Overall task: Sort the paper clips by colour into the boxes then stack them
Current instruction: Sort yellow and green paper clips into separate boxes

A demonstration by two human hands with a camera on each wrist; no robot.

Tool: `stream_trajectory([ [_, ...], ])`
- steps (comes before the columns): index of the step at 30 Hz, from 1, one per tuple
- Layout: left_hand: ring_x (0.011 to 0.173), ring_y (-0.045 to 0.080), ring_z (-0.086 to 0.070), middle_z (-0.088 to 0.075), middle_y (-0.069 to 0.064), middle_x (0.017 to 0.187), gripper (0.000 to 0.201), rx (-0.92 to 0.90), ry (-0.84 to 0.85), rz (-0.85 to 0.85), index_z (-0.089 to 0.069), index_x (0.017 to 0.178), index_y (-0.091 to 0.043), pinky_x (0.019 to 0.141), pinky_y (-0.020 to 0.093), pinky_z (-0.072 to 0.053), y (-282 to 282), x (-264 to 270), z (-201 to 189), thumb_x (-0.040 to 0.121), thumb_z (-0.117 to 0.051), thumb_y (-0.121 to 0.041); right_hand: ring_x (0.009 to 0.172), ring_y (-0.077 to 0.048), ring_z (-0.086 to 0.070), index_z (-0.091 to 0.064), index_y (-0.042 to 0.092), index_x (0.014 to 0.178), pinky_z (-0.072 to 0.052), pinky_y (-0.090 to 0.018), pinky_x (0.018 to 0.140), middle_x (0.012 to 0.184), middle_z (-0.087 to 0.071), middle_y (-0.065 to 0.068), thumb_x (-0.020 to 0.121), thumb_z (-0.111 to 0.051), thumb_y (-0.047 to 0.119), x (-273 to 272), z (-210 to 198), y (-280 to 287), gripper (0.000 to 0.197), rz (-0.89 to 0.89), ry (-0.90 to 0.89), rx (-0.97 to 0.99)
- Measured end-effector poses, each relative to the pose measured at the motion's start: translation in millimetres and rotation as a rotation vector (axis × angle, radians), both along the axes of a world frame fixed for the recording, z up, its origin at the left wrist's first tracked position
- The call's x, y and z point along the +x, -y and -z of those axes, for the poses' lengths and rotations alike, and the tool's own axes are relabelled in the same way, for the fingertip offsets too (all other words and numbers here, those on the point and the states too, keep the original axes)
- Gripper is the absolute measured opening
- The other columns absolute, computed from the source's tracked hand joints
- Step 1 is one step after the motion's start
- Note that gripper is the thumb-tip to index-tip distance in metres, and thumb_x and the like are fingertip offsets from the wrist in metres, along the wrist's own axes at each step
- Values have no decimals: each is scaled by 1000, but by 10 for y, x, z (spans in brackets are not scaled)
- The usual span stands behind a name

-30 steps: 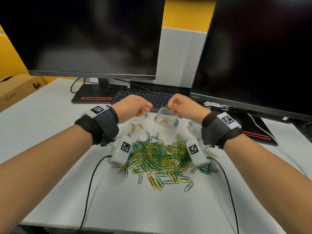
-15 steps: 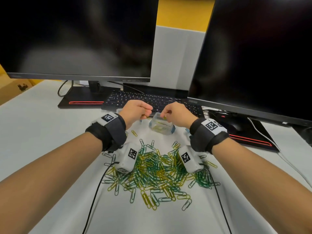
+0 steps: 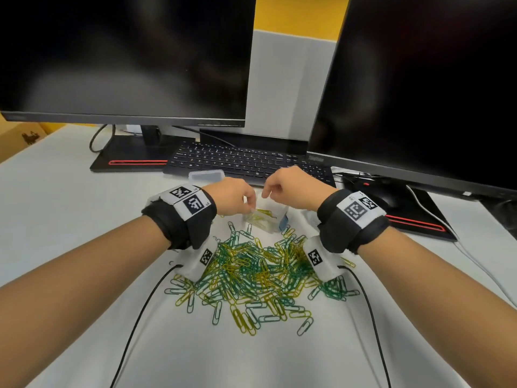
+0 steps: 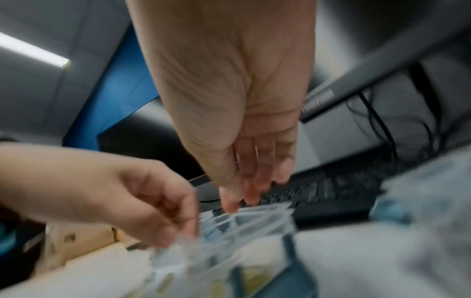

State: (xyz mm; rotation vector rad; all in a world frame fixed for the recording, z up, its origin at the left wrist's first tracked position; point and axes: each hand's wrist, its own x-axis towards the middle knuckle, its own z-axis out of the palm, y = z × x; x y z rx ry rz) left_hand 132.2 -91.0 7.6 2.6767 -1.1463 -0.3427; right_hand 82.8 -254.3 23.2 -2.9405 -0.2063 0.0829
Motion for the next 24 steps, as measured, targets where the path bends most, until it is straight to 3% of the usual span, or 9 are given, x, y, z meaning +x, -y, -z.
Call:
stream_trajectory([
  [2,76,9,-43,-40,-15,76,16,5,-2,28,-67,103,-18,71,23,-33,-29,-55,-1,92,-56,-22,95,-16,-40,-74,27,93,-42,-34,92,92,-45,7,89,-64,25,-5,23,-9,11,-21,-10,-155],
  [4,67,4,-41,-42,-15,73,14,-5,-10,43,-67,100,-18,67,23,-32,-50,-98,-1,92,-57,-21,105,-23,-39,-73,30,88,-40,-36,87,106,-44,0,84,-69,34,-42,48,-89,7,-1,-73,-304],
  [6,64,2,-42,-45,-15,71,13,-22,-29,55,-69,96,-17,59,22,-33,-60,-125,0,90,-58,-19,113,-26,-42,-71,25,96,-40,-36,86,116,-49,-4,84,-69,35,-55,109,-183,16,-8,-92,-461],
  [8,66,4,-44,-47,-14,71,11,-24,-42,60,-70,94,-17,60,21,-34,-59,-142,-2,89,-59,-19,115,-27,-46,-67,18,106,-41,-37,87,121,-52,-6,85,-67,31,-47,144,-252,25,-6,-74,-539],
  [12,67,7,-44,-49,-12,71,10,-25,-55,43,-70,92,-19,67,24,-35,-56,-135,10,88,-61,-19,96,-25,-59,-67,14,99,-43,-34,70,99,-58,-3,86,-65,19,4,146,-333,14,5,-145,-514],
  [15,72,10,-48,-53,-9,74,11,-41,-73,35,-72,92,-18,69,25,-38,-63,-118,24,87,-62,-17,80,-22,-56,-67,9,93,-42,-29,66,88,-58,-3,89,-60,13,45,157,-334,10,-24,-270,-477],
  [18,79,14,-53,-56,-8,77,10,-41,-83,38,-72,92,-19,70,25,-41,-74,-129,13,87,-63,-19,86,-23,-57,-71,7,100,-44,-29,69,92,-62,-4,89,-60,14,22,124,-264,17,-87,-281,-436],
  [21,77,9,-52,-54,-15,77,15,-55,-91,36,-69,102,-20,67,23,-41,-96,-160,-35,90,-61,-19,97,-23,-59,-69,17,87,-49,-34,76,103,-64,-2,85,-70,20,-17,29,-146,4,-90,-156,-358],
  [24,74,4,-55,-60,-10,82,25,-101,-139,-32,-61,113,-23,65,20,-45,-133,-161,-106,92,-51,-12,95,-22,-59,-64,23,76,-50,-36,76,102,-63,0,84,-70,22,-91,-53,-37,10,-33,-52,-312],
])
